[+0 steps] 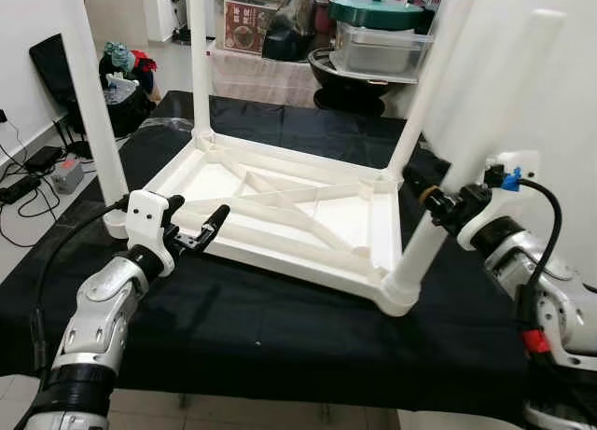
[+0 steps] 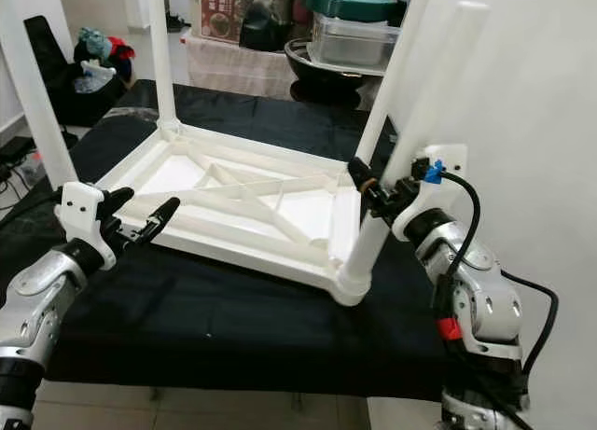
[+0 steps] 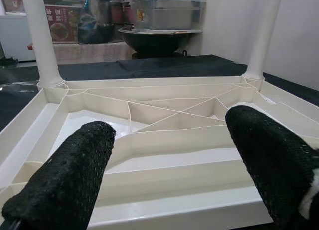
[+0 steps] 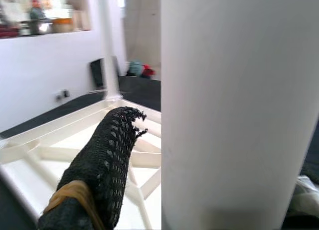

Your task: Building children table

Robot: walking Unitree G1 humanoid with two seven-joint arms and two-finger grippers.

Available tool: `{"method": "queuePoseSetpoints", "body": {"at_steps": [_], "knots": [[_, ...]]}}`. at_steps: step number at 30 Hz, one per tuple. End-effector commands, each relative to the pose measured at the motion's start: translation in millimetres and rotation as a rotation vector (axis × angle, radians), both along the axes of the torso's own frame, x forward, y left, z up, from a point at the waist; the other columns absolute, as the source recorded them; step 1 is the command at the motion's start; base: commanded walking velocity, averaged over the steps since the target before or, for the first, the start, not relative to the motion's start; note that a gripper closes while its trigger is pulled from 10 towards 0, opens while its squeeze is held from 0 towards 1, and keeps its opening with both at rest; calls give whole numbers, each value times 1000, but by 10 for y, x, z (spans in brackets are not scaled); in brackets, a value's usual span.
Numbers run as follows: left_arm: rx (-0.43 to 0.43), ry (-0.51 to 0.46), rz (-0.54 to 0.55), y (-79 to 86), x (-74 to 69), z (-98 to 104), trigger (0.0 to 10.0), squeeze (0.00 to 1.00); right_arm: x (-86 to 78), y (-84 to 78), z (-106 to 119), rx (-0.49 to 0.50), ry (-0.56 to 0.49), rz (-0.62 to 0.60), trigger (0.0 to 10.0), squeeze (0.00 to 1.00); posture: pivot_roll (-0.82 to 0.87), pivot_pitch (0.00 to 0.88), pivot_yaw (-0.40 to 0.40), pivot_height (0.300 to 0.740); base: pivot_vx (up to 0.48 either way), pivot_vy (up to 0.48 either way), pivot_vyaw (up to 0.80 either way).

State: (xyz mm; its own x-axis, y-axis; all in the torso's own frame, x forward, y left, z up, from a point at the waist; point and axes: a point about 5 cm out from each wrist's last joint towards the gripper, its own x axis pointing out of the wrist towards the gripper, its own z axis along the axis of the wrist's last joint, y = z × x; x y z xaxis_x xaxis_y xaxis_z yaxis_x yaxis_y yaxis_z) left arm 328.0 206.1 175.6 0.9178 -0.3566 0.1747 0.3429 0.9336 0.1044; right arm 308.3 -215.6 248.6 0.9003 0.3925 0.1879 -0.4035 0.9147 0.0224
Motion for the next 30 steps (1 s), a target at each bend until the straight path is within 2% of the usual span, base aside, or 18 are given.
{"method": "queuePoseSetpoints", "body": {"at_steps": [1, 3, 4, 9, 11, 12, 13, 14, 17, 18, 20, 21, 22, 23, 24, 27, 28, 30], "knots": [[8, 8, -3, -3, -10, -28, 10000, 463, 0, 65, -17, -12, 2, 51, 4118, 0, 93, 0, -132, 740, 0, 0, 0], [8, 8, -3, -1, -13, -28, 10000, 463, -7, 74, -22, 1, 5, 63, 4078, 0, 95, 0, -133, 740, 0, 0, 0], [9, 10, -3, 1, -18, -34, 10000, 463, -6, 67, -32, 34, 2, 49, 0, 0, 95, 0, -132, 740, 0, 0, 0], [15, 17, -12, -6, -23, -44, 10000, 463, 108, -118, -232, 70, 114, -168, 0, 0, 90, 0, -122, 740, 0, 0, 0], [15, 16, -16, -20, -16, -40, 10000, 463, 163, -622, -535, 151, 277, -728, 0, 0, 77, 0, -119, 740, 0, 0, 0], [14, 17, -17, -29, -10, -41, 10000, 459, 51, -870, -732, 267, 355, -1035, 0, 0, 77, 0, -119, 740, 0, 0, 0], [14, 17, -17, -29, -10, -41, 10000, 459, 51, -870, -732, 267, 355, -1035, 0, 0, 77, 0, -119, 740, 0, 0, 0], [13, 17, -17, -34, -8, -42, 10000, 459, -56, -993, -880, 346, 415, -1223, 0, 0, 77, 0, -114, 740, 0, 0, 0], [6, 22, -31, -89, -16, -57, 10000, 439, -221, -834, -1105, 399, 463, -1327, 0, 0, 87, 0, -112, 740, 0, 0, 0], [6, 26, -41, -108, -22, -66, 10000, 439, -196, -599, -1093, 374, 446, -1237, 0, 0, 81, 0, -106, 740, 0, 0, 0], [7, 29, -47, -119, -25, -72, 10000, 439, -180, -435, -1069, 361, 430, -1170, 0, 0, 81, 0, -106, 740, 0, 0, 0], [11, 33, -50, -117, -24, -82, 10000, 443, -91, -149, -995, 312, 415, -990, 0, 0, 78, 0, -109, 740, 0, 0, 0], [15, 35, -51, -114, -22, -88, 10000, 439, -46, 45, -954, 280, 410, -868, 2078, 0, 78, 0, -109, 740, 0, 0, 0], [15, 35, -51, -114, -22, -88, 10000, 439, -46, 45, -954, 280, 410, -868, 2078, 0, 78, 0, -109, 740, 0, 0, 0], [15, 36, -49, -110, -17, -89, 10000, 439, -4, 212, -897, 223, 398, -763, 10000, 0, 77, 0, -112, 740, 0, 0, 0], [9, 36, -46, -108, -10, -85, 10000, 435, 21, 394, -776, 169, 331, -644, 10000, 0, 77, 0, -112, 740, 0, 0, 0], [7, 37, -47, -115, -14, -89, 10000, 435, 47, 399, -684, 187, 292, -606, 10000, 1000, 80, 0, -113, 740, 0, 0, 0], [7, 38, -49, -124, -21, -97, 10000, 439, 90, 373, -517, 235, 236, -536, 10000, 1000, 80, 0, -114, 740, 0, 0, 0]]}}
